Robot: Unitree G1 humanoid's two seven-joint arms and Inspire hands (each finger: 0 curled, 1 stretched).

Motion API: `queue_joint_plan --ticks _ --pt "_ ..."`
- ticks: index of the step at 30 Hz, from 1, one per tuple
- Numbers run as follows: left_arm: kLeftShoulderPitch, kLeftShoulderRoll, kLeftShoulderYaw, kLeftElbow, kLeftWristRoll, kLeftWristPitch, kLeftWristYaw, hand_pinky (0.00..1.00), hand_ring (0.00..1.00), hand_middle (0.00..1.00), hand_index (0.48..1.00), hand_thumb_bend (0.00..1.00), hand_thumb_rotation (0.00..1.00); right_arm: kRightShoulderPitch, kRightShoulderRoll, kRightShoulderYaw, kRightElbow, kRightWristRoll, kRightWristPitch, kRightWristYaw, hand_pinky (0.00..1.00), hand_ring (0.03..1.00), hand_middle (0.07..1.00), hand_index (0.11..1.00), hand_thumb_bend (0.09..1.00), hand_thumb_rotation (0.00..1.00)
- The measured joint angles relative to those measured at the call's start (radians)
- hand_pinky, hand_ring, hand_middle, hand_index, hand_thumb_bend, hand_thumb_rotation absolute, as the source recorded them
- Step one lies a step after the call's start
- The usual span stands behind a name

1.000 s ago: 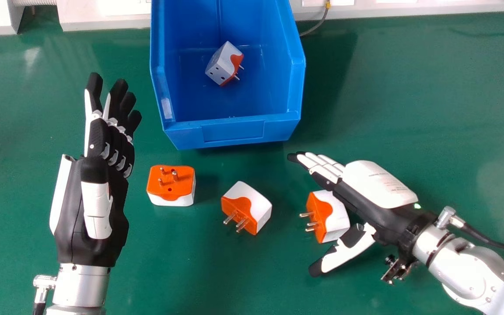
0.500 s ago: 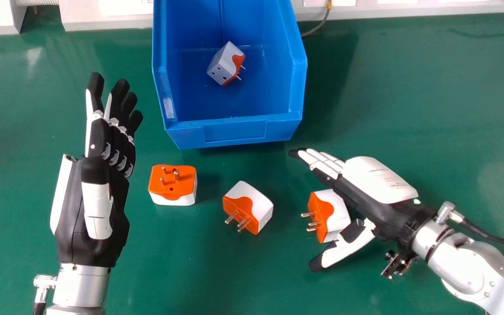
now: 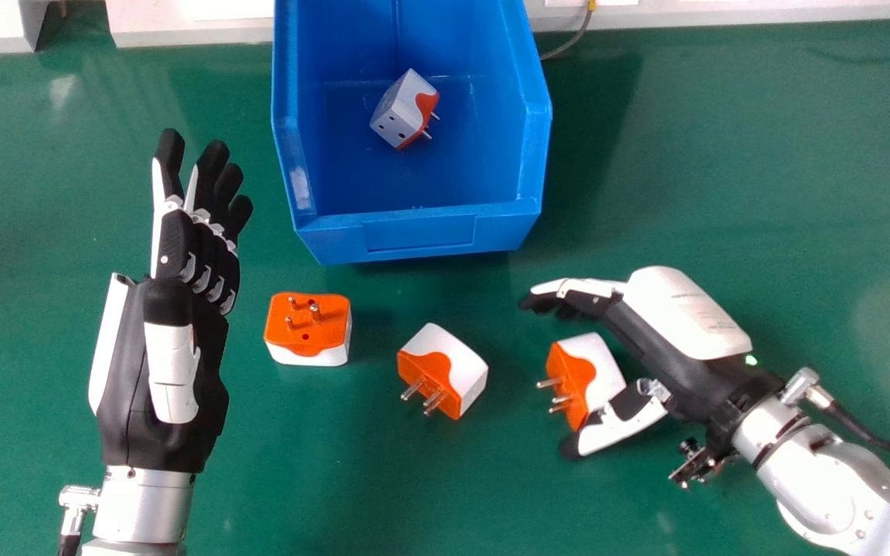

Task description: Pick all objects and put in blue box

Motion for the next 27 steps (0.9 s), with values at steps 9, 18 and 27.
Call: queue_joint_plan --ticks 9,18,27 --pt "0.001 0.0 0.001 0.0 0.0 0.0 0.001 1.0 1.0 1.0 1.0 0.9 1.0 -0.002 0.003 0.0 0.017 0.005 -0.02 -0.007 0.43 0.48 0.508 0.551 0.601 0.01" --pt "0.001 0.0 0.001 0.0 0.0 0.001 0.001 1.0 1.0 1.0 1.0 0.91 1.0 -0.002 0.002 0.002 0.014 0.002 -0.018 -0.017 0.41 0.448 0.473 0.523 0.546 0.0" --pt "0.001 0.0 0.001 0.0 0.0 0.001 0.002 1.0 1.0 1.0 1.0 0.91 1.0 0.006 0.0 -0.011 0.005 0.025 -0.022 0.005 0.39 0.435 0.465 0.517 0.533 0.0"
